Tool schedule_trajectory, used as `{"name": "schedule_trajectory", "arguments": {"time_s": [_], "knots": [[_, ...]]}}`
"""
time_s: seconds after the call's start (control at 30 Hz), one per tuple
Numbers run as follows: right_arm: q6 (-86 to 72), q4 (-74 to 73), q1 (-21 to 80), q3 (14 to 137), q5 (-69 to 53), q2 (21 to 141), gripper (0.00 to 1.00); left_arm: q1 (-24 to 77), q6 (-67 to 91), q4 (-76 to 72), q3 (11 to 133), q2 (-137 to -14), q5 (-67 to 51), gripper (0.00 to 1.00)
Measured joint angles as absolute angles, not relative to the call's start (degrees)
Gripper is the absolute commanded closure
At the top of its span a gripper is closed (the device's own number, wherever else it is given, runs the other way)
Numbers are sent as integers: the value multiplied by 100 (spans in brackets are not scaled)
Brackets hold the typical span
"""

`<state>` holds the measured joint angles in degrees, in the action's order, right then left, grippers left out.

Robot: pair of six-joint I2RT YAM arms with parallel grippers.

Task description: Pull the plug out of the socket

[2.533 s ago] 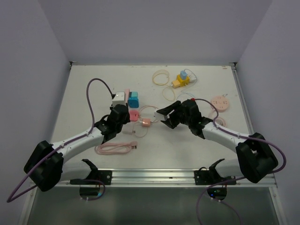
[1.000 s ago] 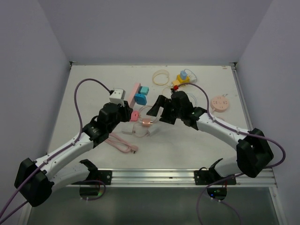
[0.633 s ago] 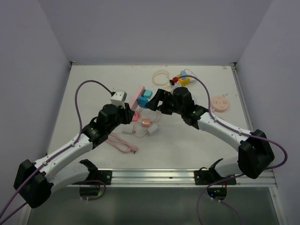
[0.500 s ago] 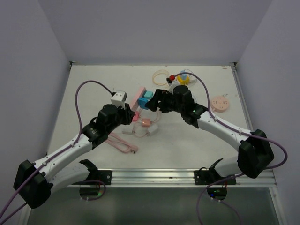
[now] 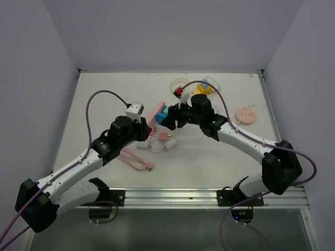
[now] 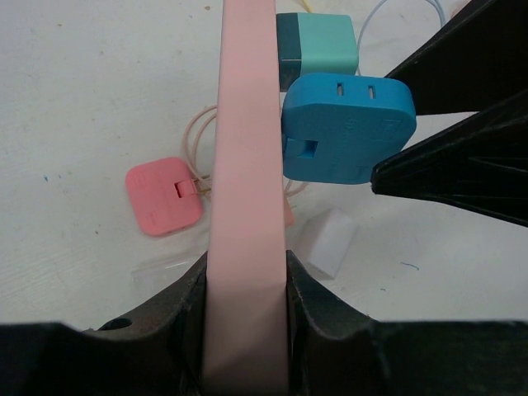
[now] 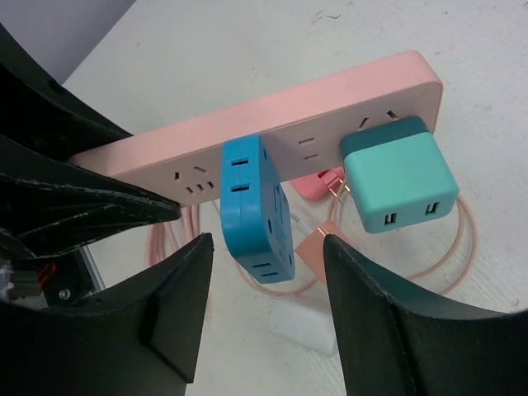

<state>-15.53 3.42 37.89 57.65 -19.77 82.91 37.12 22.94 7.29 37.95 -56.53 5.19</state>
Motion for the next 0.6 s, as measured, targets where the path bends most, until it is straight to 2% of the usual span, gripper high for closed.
{"name": "schedule_trajectory", "arguments": {"time_s": [0.13, 0.3, 0.4, 0.47, 0.5, 0.6], "knots": [[-1328, 346, 3789, 5765, -2163, 8416, 56, 3712, 2314, 788, 3852, -5662, 425, 100], [-1146, 346, 3822, 5808, -2270, 8527, 64, 3712, 2338, 827, 3889, -5699, 329, 100], [-1066, 338, 3852, 5905, -2298, 8606, 73, 3712, 2338, 847, 3903, -5734, 316, 100], [-978, 338, 3857, 5944, -2296, 8659, 87, 3697, 2338, 873, 3916, -5739, 320, 100], [-928, 331, 3861, 5961, -2294, 8678, 98, 3688, 2340, 888, 3916, -5743, 336, 100], [-856, 257, 3874, 5988, -2270, 8700, 100, 3688, 2351, 919, 3931, -5782, 395, 100]]}}
